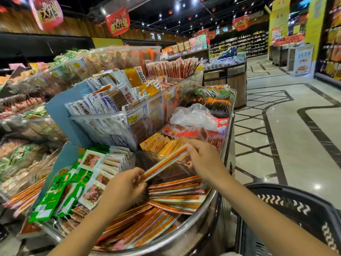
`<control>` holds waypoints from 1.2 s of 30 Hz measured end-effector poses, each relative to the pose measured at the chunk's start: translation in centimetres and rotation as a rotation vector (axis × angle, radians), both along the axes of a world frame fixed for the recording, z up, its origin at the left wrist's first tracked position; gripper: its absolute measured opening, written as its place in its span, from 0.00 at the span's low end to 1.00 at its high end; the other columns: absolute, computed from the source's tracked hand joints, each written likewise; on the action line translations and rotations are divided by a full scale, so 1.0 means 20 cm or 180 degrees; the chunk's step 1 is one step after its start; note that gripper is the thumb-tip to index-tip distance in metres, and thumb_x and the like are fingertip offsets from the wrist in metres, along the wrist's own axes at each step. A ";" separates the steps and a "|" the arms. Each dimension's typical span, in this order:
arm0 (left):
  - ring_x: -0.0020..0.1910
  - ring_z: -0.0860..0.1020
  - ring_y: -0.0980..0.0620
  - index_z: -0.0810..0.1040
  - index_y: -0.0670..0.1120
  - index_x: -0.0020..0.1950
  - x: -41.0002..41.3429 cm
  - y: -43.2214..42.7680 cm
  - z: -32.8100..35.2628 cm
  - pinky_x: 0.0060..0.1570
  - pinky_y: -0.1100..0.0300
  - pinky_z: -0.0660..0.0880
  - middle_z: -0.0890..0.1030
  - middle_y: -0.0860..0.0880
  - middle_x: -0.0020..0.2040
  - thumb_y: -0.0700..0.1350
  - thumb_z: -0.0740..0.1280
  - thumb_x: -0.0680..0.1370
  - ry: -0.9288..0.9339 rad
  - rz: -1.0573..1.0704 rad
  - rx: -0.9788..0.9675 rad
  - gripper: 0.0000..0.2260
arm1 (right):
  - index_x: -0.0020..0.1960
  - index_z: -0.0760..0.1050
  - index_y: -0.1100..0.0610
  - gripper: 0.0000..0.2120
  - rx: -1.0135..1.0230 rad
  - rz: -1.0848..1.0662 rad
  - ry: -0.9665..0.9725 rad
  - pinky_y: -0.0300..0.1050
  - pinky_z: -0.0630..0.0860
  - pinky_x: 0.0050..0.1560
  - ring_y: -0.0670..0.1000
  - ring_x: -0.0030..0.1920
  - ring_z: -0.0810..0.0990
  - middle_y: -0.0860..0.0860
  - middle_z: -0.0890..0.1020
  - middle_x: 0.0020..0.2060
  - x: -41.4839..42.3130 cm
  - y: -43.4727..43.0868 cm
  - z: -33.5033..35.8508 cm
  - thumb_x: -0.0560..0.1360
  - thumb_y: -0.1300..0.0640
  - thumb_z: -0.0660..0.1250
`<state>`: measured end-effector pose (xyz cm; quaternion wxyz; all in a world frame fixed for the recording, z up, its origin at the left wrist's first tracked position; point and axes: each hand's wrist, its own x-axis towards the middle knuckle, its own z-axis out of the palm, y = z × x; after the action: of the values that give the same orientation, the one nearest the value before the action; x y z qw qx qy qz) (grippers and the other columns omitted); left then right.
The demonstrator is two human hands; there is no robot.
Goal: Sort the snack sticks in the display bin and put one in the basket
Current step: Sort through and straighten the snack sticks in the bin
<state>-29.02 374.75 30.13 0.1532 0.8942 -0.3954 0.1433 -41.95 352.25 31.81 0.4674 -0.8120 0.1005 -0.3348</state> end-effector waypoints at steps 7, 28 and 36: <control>0.54 0.79 0.55 0.80 0.55 0.66 0.12 -0.13 -0.14 0.53 0.58 0.76 0.79 0.56 0.57 0.49 0.66 0.80 0.0035 -0.0136 0.0404 0.14 | 0.49 0.73 0.46 0.04 -0.0795 -0.0130 0.0459 0.46 0.72 0.46 0.49 0.46 0.75 0.40 0.75 0.41 -0.06 -0.04 -0.09 0.78 0.52 0.68; 0.56 0.81 0.52 0.81 0.50 0.59 0.20 -0.29 -0.34 0.58 0.53 0.77 0.83 0.52 0.56 0.41 0.69 0.79 0.0646 -0.0099 0.0324 0.10 | 0.56 0.79 0.51 0.18 -0.2556 -0.0830 0.1150 0.51 0.71 0.57 0.53 0.55 0.73 0.50 0.77 0.51 -0.10 -0.06 -0.23 0.77 0.38 0.65; 0.62 0.79 0.53 0.79 0.48 0.66 0.17 -0.13 -0.19 0.65 0.53 0.75 0.82 0.51 0.61 0.39 0.67 0.79 0.0669 -0.0280 -0.0173 0.16 | 0.60 0.77 0.52 0.16 -0.2570 -0.0616 0.0906 0.52 0.70 0.61 0.54 0.59 0.74 0.50 0.78 0.54 -0.03 0.12 -0.14 0.79 0.42 0.65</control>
<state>-25.53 372.22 26.34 0.2242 0.8816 -0.4119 0.0526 -42.57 354.57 28.99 0.0606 -0.9545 0.1006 -0.2742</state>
